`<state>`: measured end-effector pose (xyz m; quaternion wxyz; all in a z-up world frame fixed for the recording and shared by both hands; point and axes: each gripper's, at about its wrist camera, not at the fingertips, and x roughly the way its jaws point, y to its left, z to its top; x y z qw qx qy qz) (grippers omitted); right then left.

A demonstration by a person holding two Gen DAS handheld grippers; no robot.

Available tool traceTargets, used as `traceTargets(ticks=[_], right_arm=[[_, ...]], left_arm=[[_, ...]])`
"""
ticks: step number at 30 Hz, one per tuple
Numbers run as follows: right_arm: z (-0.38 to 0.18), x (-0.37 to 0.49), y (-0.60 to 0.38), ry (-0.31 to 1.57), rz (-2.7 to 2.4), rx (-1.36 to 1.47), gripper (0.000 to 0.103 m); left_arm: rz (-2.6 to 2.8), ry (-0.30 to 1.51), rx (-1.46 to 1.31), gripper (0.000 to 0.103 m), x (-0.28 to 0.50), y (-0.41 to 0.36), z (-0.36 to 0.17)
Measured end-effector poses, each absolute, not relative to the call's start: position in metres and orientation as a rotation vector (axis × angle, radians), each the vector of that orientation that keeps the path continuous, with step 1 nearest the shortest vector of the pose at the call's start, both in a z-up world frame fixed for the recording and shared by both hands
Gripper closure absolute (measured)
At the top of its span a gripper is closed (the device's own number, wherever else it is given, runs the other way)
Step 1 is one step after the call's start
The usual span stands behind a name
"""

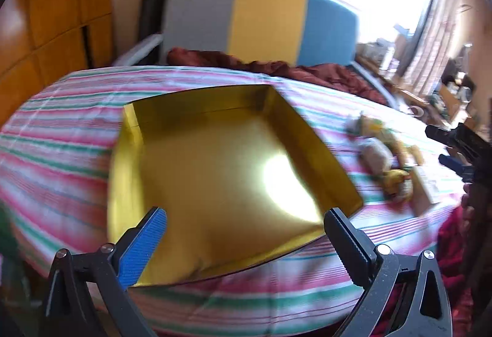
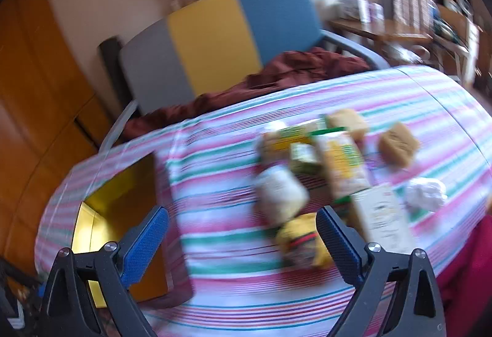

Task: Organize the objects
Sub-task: 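Reach the left gripper to the yellow sock bundle and grasp it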

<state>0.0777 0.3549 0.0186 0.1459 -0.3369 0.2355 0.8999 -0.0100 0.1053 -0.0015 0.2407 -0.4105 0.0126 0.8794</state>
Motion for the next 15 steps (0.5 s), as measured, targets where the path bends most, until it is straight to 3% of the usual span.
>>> traceTargets(ticks=[8,15], right_arm=[[0.011,0.119,0.466,0.816,2.335,-0.855,0.005],[-0.011,0.139,0.503,0.922,2.285,-0.788,0.005]], left_arm=[[2.181,0.125,-1.018,0.0,-0.004,0.191,0.015],[2.047,0.244,-0.994,0.0,0.004,0.275,0.009]])
